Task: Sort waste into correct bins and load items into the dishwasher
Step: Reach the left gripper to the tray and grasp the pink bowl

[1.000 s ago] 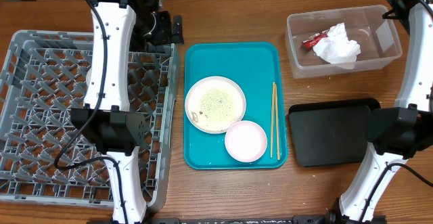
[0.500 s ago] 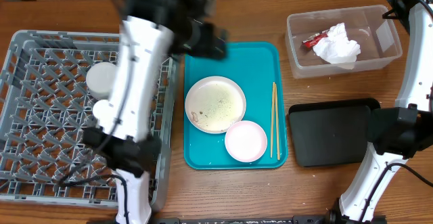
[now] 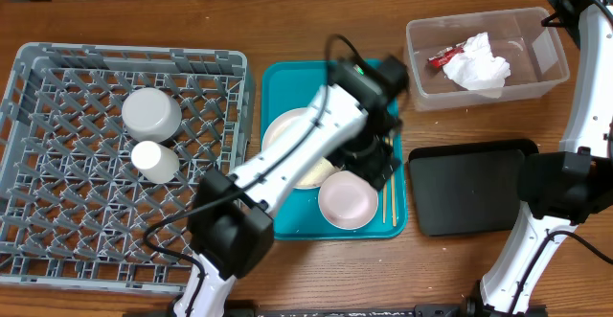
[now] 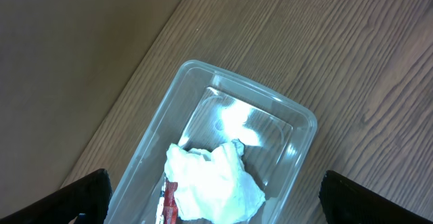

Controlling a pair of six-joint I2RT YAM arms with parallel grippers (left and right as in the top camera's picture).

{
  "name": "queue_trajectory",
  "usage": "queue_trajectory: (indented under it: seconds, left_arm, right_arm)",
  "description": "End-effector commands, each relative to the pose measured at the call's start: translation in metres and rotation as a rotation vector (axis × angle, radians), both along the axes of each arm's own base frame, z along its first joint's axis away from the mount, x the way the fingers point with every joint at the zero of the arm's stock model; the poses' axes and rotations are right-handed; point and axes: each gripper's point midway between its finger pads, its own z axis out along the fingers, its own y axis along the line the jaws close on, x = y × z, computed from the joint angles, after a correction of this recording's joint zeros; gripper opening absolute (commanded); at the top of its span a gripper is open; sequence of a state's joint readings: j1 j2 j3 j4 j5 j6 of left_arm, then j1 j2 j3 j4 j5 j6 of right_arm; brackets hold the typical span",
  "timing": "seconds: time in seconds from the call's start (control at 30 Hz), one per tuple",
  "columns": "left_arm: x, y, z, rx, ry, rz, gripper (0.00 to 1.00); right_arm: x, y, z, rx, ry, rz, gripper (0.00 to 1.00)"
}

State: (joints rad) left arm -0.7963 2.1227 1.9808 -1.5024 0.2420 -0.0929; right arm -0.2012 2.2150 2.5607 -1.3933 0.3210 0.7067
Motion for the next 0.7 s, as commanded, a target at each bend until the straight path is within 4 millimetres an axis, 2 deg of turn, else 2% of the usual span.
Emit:
queue_trajectory:
  seconds: [0.0,0.1,0.23,0.37,0.47,0.67]
  left_arm:
    - [-0.013,0.001,-0.021,0.075,-0.046,-0.125,0.90]
    - [-0.025,-0.005,-0.033,0.072,-0.054,-0.226,0.90]
    - [-0.035,-0.012,-0.043,0.071,-0.061,-0.269,0.91]
    - [-0.031,-0.011,-0.052,0.085,-0.088,-0.268,0.89]
    - [-0.026,-0.009,-0.060,0.104,-0.116,-0.251,0.82]
    - [-0.031,-0.003,-0.083,0.116,-0.106,-0.248,0.79]
  right_arm:
    - [-0.003,0.000,0.018,-0.010,-0.043,-0.009,1.00]
    - [-0.003,0.000,0.018,-0.010,-0.043,-0.009,1.00]
    - [-0.003,0.000,0.018,-0.010,-0.043,-0.009,1.00]
    - [-0.003,0.000,0.018,-0.010,-0.043,-0.009,1.00]
    - [-0.003,0.000,0.018,-0.010,-0.043,-0.009,1.00]
    - [-0.003,0.000,0.018,-0.010,-0.043,-0.009,1.00]
